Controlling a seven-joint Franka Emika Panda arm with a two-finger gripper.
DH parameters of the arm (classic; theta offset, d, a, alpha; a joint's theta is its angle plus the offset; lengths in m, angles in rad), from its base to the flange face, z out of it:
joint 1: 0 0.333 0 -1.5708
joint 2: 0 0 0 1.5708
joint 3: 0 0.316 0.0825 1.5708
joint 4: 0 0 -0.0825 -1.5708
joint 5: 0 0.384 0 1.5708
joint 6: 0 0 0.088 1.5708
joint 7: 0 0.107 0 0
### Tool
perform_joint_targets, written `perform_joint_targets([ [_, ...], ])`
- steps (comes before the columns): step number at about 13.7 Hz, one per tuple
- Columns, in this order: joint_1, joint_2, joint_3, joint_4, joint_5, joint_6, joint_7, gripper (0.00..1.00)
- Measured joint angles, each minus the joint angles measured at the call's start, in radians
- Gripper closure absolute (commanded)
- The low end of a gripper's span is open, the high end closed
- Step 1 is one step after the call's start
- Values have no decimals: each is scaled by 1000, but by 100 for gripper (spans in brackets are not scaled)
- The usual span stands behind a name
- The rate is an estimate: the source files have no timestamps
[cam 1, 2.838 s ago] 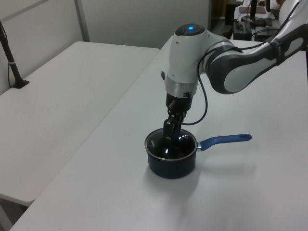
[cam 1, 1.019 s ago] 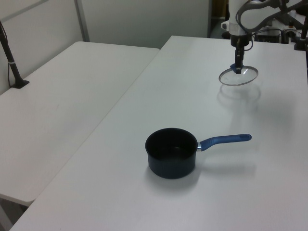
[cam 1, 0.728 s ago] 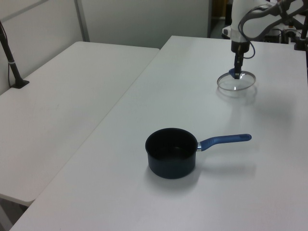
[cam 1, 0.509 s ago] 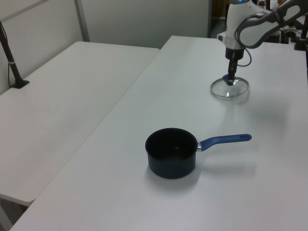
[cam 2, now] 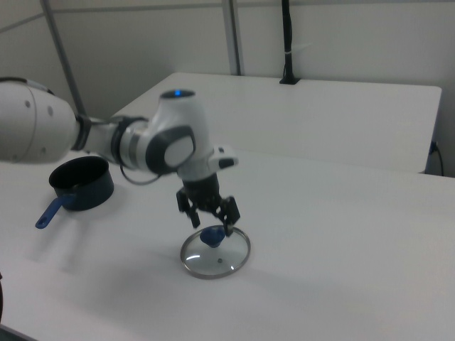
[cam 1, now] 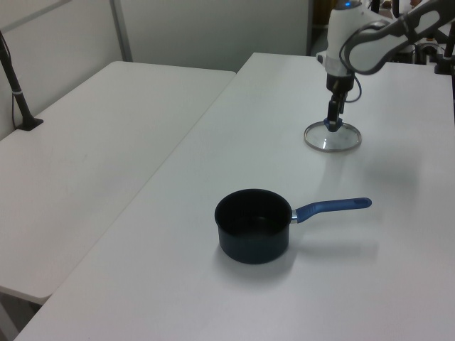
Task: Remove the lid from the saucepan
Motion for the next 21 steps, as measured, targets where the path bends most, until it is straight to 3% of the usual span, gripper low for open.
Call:
perform_joint_targets([
  [3,14,-31,14,204,1,-256,96,0],
  [6,56,-76,16,330,3,-403,177,0],
  [9,96,-144,7,355,58,-491,238,0],
  [13,224,-214,-115,353,87,-503,304,0],
  [15,268,-235,-149,352,87,-503,304,0],
  [21,302,-241,-160,349,86,-503,144,0],
])
